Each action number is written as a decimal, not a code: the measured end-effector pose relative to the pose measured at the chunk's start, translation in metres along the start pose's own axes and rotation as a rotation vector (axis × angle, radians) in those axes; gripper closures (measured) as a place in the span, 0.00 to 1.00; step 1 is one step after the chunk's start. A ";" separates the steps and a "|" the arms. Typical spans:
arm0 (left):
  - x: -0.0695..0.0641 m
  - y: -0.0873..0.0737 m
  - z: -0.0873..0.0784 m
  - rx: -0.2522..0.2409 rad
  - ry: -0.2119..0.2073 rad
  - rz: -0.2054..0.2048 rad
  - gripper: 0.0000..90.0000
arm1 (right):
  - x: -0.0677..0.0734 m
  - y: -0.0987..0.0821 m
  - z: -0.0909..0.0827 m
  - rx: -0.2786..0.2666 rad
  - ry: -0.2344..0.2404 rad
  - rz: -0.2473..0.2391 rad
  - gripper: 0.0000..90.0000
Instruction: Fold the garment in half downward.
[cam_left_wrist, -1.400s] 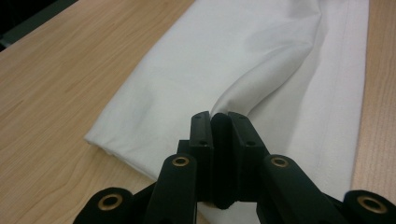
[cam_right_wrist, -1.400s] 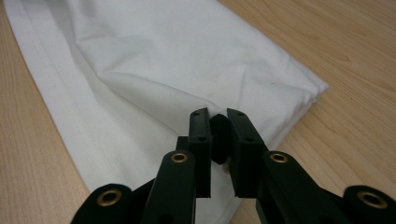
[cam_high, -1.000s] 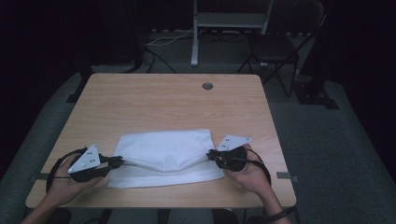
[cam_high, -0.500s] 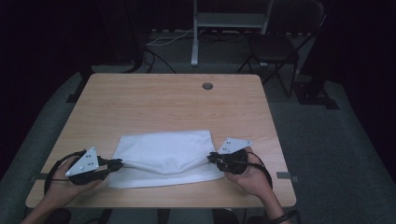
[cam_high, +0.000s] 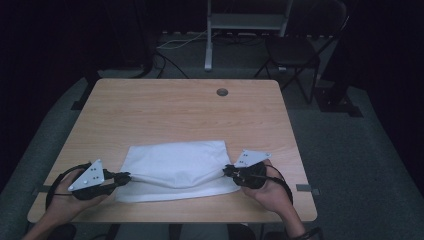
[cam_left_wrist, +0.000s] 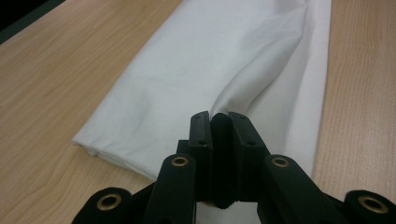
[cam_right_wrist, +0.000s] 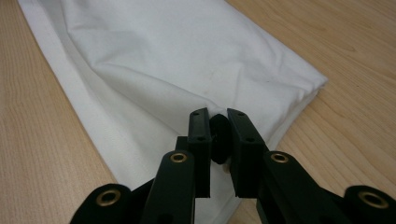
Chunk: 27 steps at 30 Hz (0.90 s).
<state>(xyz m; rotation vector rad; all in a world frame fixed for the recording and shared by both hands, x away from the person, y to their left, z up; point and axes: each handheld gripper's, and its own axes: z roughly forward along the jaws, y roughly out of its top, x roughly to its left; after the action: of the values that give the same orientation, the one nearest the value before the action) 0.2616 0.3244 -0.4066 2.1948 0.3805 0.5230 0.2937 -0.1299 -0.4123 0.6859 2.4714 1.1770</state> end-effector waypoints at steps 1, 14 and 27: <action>0.000 0.000 0.000 0.000 -0.003 0.000 0.90 | 0.000 0.000 0.000 0.001 0.000 -0.001 0.90; -0.003 0.000 -0.001 0.000 -0.015 0.006 0.89 | 0.002 -0.003 -0.001 0.002 -0.003 -0.009 0.90; -0.004 0.002 -0.004 0.003 -0.031 0.022 0.89 | 0.003 -0.008 -0.002 0.021 -0.003 -0.001 0.89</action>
<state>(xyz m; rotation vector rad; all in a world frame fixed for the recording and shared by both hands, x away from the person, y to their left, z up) 0.2566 0.3241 -0.4042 2.2092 0.3416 0.4999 0.2880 -0.1337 -0.4172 0.6911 2.4842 1.1505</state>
